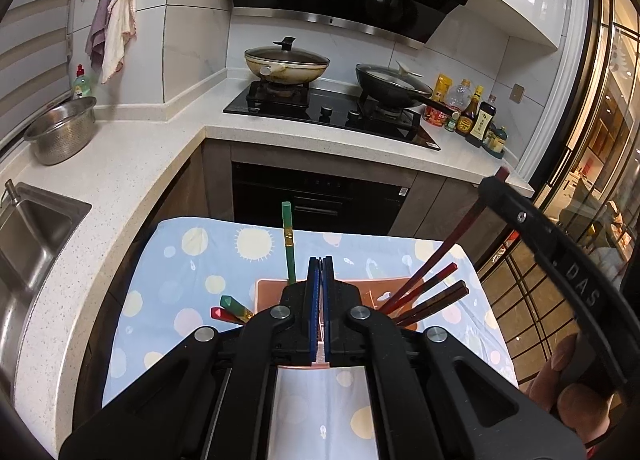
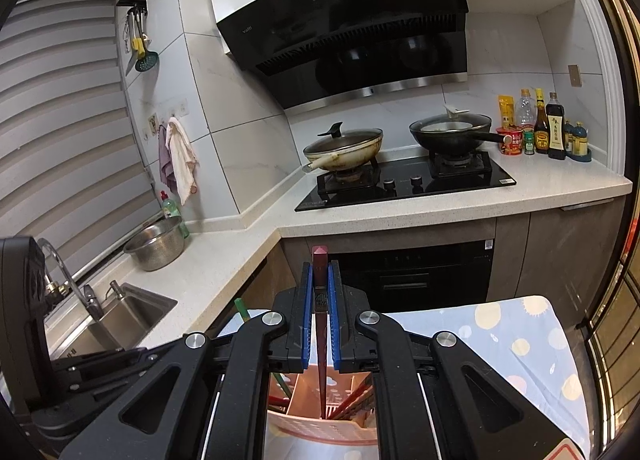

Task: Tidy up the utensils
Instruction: 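Lower the spoon with the left gripper while the right gripper lowers the chopstick into the holder, then open both grippers and pull them back from the pink holder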

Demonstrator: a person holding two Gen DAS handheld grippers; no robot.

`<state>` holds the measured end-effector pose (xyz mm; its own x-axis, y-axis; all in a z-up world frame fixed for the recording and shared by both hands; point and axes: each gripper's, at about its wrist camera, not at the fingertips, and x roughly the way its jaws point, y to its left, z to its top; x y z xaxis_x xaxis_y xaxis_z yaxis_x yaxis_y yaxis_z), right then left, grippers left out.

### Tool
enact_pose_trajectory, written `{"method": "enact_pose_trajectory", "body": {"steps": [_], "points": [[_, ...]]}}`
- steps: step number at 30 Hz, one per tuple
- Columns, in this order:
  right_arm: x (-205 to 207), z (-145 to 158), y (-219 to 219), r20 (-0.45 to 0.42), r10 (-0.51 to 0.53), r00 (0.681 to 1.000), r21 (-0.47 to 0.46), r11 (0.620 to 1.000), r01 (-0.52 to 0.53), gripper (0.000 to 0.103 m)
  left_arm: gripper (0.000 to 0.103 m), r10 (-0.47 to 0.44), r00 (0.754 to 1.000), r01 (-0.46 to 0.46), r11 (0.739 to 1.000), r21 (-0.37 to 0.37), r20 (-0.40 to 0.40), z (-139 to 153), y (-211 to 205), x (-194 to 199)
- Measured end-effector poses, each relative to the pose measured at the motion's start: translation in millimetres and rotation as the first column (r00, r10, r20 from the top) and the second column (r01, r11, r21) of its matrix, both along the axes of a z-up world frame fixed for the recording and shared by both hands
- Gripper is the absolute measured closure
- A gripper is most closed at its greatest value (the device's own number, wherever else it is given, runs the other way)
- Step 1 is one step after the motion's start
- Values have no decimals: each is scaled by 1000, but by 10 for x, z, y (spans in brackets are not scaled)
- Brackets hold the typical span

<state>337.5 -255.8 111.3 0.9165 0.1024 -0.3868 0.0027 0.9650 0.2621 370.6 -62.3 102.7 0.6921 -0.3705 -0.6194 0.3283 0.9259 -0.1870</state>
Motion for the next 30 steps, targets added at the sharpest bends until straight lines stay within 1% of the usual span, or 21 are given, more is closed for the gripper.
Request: {"method": "enact_pose_trajectory", "body": {"steps": [6, 17, 21, 26, 28, 30], "points": [[15, -27, -11, -2, 2, 1000, 4, 1000, -2, 96, 102, -7, 1000, 7, 1000, 0, 14, 53, -48, 46], [91, -186, 26, -39, 10, 999, -3, 1000, -10, 96, 102, 3, 999, -1, 1000, 30, -49, -238, -117, 222], [91, -238, 37, -52, 11, 999, -1, 1000, -11, 96, 102, 11, 997, -9, 1000, 29, -75, -336, -100, 276], [98, -319, 50, -80, 25, 996, -10, 1000, -26, 96, 102, 12, 998, -10, 999, 37, -67, -358, -100, 263], [82, -342, 58, -83, 17, 996, -18, 1000, -19, 94, 99, 17, 998, -14, 999, 45, -64, -361, -101, 254], [70, -342, 71, -82, 8, 997, -25, 1000, -10, 87, 83, 20, 998, -17, 999, 50, -62, -363, -104, 244]]}}
